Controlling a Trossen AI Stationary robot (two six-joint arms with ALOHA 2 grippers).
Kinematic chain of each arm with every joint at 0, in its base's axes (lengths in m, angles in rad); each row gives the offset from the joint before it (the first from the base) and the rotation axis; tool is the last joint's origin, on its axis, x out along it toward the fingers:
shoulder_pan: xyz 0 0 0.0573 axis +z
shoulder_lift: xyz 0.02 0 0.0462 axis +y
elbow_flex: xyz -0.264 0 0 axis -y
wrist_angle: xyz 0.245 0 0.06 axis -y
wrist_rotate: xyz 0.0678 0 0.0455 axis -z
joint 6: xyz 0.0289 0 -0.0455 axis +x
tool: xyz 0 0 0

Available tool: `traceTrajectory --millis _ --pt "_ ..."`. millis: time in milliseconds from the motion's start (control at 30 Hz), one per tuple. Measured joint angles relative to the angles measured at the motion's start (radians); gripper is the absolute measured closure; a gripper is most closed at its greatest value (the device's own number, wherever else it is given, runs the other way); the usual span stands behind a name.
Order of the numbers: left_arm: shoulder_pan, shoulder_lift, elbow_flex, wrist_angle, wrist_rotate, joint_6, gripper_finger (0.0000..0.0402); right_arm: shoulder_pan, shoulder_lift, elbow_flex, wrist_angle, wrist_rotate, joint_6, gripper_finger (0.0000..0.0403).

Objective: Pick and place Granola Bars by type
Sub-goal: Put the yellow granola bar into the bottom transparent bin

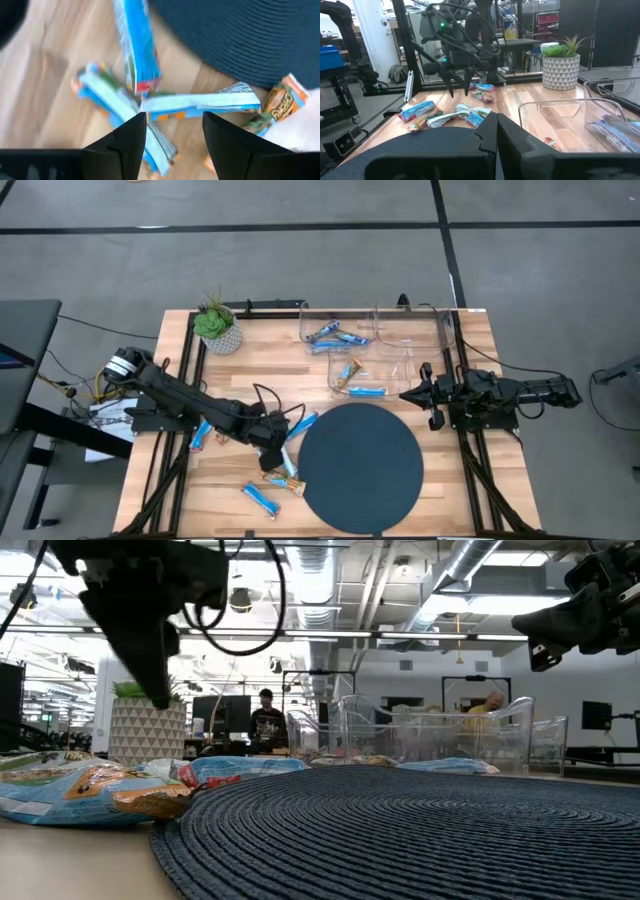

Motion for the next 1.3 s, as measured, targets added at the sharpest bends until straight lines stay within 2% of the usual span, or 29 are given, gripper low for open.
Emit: traceTrajectory --millis 133,300,867,1033,1167,1300 --pt "-0.004 0.000 0.000 -0.064 -0.002 -0.177 0.0215 0.000 0.000 0.000 0.000 0.000 0.000 0.0403" --pt "-0.001 0.024 0.000 -0.127 -0.017 -0.277 0.0215 0.000 0.000 0.000 0.000 0.000 0.000 0.0403" --pt "0.039 0.219 0.000 -0.058 -0.004 -0.278 0.0215 0.000 0.000 0.000 0.000 0.000 0.000 0.0403" --pt "0.039 0.235 0.003 -0.052 -0.003 -0.278 0.0216 0.000 0.000 0.000 0.000 0.000 0.000 0.0403" --pt "0.039 0.235 0.003 -0.052 -0.003 -0.274 0.0235 0.000 0.000 0.000 0.000 0.000 0.000 0.0403" --pt "0.040 0.235 0.003 -0.050 -0.001 -0.251 0.0276 0.000 0.000 0.000 0.000 0.000 0.000 0.0403"
